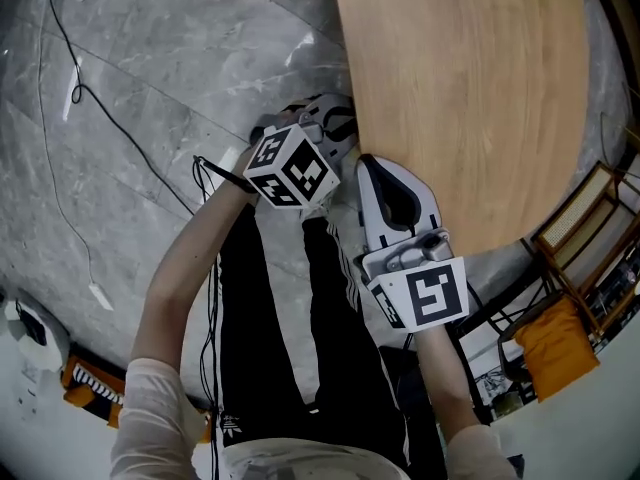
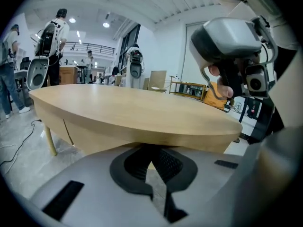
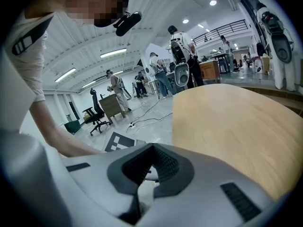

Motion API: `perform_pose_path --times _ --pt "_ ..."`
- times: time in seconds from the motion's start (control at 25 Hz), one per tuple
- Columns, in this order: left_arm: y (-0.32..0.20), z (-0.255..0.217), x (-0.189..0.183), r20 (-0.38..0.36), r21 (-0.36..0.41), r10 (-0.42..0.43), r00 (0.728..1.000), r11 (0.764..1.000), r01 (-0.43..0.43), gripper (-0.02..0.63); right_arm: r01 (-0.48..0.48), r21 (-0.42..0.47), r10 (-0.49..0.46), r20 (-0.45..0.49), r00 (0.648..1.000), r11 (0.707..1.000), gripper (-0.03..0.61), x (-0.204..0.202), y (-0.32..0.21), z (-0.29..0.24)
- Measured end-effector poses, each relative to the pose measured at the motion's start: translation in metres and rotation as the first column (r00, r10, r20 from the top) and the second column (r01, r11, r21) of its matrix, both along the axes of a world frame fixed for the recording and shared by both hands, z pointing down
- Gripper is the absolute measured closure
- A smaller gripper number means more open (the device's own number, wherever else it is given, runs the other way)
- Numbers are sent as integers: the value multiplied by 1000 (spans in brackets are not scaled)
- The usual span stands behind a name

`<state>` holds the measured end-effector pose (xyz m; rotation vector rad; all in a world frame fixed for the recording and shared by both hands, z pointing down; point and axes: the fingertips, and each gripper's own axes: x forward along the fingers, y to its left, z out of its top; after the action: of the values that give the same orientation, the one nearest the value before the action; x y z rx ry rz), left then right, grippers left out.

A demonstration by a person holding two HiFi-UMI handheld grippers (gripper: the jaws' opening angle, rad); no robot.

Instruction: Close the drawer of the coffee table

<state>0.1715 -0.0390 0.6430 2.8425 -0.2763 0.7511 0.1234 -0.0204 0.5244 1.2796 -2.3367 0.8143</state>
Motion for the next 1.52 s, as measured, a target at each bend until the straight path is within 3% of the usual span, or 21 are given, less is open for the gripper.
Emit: perform_pose_path --times 0.4,0.56,0.68,0.76,0.88,1.12,1.24,1.36,1.52 --pt "-1 0 0 10 -20 -5 1000 1000 5 606 -44 16 44 -10 999 999 572 -12 0 -10" --pt "-13 3 -11 63 -74 -107 992 991 111 606 -48 40 49 -17 999 998 572 -20 -8 -23" --pt "-36 -14 -37 78 -82 -214 974 972 221 606 -61 75 63 -19 998 995 572 -26 -21 -40" --pt "-59 -45 -59 49 -80 -322 945 942 326 606 -74 97 77 -33 996 993 572 -29 -31 -55" --pt "-97 -119 -90 7 -5 -492 871 871 492 606 -107 134 118 -81 990 985 572 -32 -53 -87" --pt "-122 -301 -149 -49 98 -749 661 655 749 606 -196 238 224 -97 970 951 572 -44 -87 -200" --pt "-127 -402 -171 -103 214 -794 599 571 793 606 -275 319 307 -54 950 907 572 -47 -103 -279" --pt "-106 -492 -183 -137 197 -808 574 545 815 606 -337 345 366 -19 931 876 572 -49 -93 -357" --pt "-75 -592 -196 -225 64 -825 518 518 853 606 -317 361 337 7 941 877 572 -59 -79 -451"
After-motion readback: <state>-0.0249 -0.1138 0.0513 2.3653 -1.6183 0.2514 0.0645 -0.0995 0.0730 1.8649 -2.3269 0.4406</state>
